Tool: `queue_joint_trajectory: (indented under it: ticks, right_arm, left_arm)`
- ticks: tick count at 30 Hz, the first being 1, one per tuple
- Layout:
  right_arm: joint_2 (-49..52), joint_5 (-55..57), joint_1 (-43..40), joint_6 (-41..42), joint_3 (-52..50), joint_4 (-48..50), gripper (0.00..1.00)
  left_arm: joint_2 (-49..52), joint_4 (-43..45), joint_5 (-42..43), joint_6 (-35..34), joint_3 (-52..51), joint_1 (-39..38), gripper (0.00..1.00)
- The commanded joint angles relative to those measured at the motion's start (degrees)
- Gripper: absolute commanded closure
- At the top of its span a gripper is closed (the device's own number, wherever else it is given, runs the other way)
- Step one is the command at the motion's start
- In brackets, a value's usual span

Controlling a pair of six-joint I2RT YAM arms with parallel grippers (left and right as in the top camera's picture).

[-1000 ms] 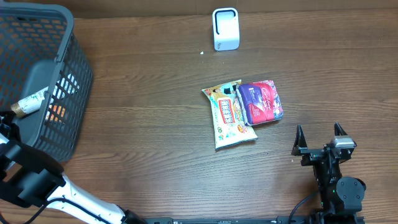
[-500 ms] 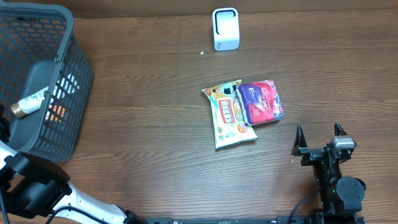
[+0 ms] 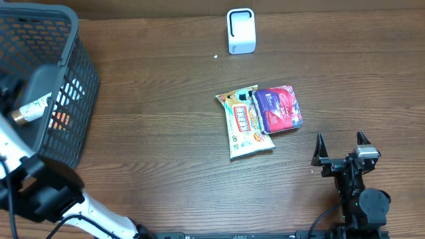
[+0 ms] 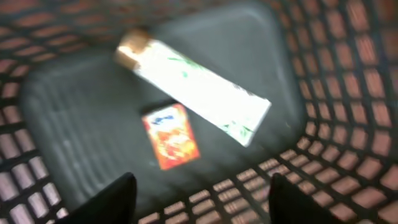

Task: Scan the item barcode
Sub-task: 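Lower the left gripper onto the orange Kleenex pack and close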

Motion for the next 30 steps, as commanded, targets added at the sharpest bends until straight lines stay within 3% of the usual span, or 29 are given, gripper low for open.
queue_joint_trajectory:
  ticks: [1, 3, 9, 30]
  right_arm:
    - [-0.6, 0.6, -0.1, -0.2, -0.6, 0.4, 0.00]
    - [-0.6, 0.6, -0.1, -0.2, -0.6, 0.4, 0.00]
    - [-0.6, 0.6, -0.1, -0.2, -0.6, 0.4, 0.00]
    - [-0.6, 0.6, -0.1, -0.2, -0.6, 0.4, 0.00]
  left_arm:
    - [0.0, 0.2, -9.1, 3.1, 0.0, -4.3, 0.37]
    - [1.0, -0.1, -14.0, 1.7, 0.0, -5.7, 0.32]
    - [5.4, -2.9, -16.8, -6.2, 0.0, -5.6, 0.33]
    - [20.0, -3.7, -14.2, -5.8, -0.1, -5.9, 0.38]
